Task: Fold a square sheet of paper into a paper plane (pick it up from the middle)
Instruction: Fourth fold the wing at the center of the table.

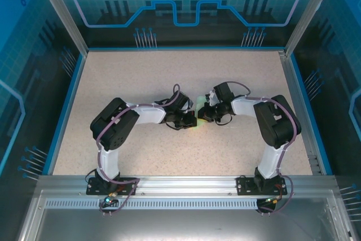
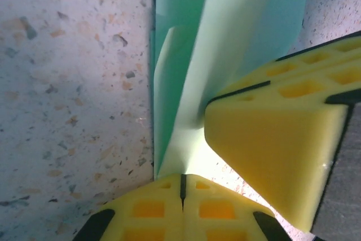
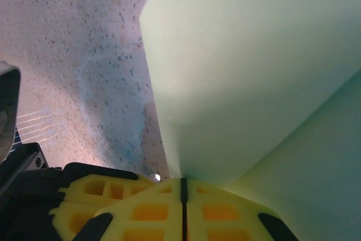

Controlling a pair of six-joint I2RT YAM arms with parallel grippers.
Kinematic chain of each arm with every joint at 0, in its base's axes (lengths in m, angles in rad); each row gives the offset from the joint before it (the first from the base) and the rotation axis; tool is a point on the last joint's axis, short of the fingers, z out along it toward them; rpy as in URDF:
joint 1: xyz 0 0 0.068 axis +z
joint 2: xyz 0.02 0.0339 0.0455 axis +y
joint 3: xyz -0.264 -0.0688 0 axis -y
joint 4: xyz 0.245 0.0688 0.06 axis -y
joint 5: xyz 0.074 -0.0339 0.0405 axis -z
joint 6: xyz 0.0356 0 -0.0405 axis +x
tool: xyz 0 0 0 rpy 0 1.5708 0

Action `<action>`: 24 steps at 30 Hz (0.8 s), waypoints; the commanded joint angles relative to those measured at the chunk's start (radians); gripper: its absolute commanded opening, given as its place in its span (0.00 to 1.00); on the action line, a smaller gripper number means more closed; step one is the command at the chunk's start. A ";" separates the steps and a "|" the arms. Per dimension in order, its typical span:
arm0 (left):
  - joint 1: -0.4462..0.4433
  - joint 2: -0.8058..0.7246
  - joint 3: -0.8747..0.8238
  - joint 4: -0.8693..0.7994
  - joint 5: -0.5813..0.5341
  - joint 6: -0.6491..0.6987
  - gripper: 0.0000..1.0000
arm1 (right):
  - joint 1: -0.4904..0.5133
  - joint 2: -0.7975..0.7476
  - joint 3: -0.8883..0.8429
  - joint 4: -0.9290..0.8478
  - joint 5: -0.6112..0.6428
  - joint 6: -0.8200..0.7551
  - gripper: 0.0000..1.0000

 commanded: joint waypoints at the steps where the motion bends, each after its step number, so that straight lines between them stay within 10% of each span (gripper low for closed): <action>1: 0.003 0.031 -0.058 -0.041 -0.024 -0.027 0.00 | 0.017 0.028 -0.003 -0.023 -0.002 -0.024 0.07; 24: 0.024 -0.032 -0.096 0.097 0.062 -0.067 0.04 | 0.001 0.065 0.028 -0.044 0.022 -0.026 0.07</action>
